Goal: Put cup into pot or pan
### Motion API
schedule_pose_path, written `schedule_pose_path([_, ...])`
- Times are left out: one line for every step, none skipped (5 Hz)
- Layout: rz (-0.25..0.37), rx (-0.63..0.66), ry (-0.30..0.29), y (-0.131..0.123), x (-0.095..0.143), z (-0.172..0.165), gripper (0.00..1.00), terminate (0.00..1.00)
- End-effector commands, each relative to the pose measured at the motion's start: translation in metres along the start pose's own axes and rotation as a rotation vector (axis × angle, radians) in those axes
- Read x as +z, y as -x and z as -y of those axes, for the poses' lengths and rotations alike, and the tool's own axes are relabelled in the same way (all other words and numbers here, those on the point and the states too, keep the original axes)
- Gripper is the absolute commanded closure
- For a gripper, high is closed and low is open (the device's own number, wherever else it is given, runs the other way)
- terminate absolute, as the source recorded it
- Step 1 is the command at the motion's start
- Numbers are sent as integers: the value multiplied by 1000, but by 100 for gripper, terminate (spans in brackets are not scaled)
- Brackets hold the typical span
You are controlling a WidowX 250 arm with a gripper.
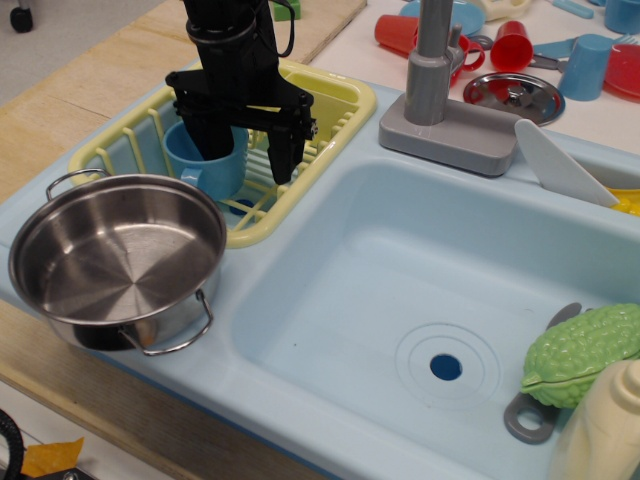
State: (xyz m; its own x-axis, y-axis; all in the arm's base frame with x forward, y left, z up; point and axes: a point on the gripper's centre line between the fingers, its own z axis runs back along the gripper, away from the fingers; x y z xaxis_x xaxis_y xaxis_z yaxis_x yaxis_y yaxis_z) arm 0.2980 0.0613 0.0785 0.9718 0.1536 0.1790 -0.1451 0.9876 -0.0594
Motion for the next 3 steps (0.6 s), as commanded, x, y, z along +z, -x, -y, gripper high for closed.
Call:
schedule_pose_path([2, 26, 13, -2, -5, -3, 100, 0])
schedule_pose_path([2, 40, 15, 1, -6, -3, 100, 0])
schedule_pose_path([4, 43, -5, 4, 2, -1, 100, 0])
